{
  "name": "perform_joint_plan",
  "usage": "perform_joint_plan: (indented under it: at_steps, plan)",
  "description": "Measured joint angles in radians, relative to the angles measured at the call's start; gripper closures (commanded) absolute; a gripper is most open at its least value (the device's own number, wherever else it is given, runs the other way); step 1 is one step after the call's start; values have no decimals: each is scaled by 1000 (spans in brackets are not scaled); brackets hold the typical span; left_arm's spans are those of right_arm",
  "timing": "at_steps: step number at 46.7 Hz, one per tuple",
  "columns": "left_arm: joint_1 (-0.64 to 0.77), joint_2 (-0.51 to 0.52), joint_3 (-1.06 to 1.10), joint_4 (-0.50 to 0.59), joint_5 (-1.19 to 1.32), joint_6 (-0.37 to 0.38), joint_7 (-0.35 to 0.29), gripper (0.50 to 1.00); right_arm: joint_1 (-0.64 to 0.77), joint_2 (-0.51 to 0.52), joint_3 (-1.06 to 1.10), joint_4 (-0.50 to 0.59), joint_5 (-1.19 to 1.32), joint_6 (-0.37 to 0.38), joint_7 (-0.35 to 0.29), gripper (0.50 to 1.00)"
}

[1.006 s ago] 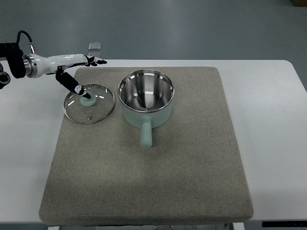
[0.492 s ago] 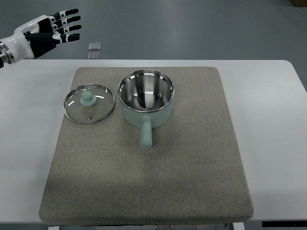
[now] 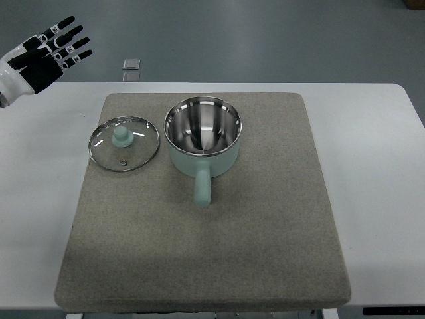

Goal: Place lid left of pot with left hand

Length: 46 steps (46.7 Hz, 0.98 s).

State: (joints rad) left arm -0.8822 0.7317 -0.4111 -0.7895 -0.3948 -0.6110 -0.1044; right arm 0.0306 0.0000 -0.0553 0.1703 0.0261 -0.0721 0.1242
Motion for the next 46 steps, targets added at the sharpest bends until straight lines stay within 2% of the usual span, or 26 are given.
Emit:
perform_joint_plan:
  at_steps: [7, 22, 46]
  plan:
    - [0, -6, 0, 1, -66, 0, 66, 504, 0, 0, 0, 0, 0, 0, 0, 576]
    - [2, -14, -1, 0, -75, 0, 109, 504, 0, 0, 2, 0, 1, 4, 0, 576]
    - [6, -9, 0, -2, -90, 0, 118, 504, -2, 0, 3, 15, 4, 6, 0, 576]
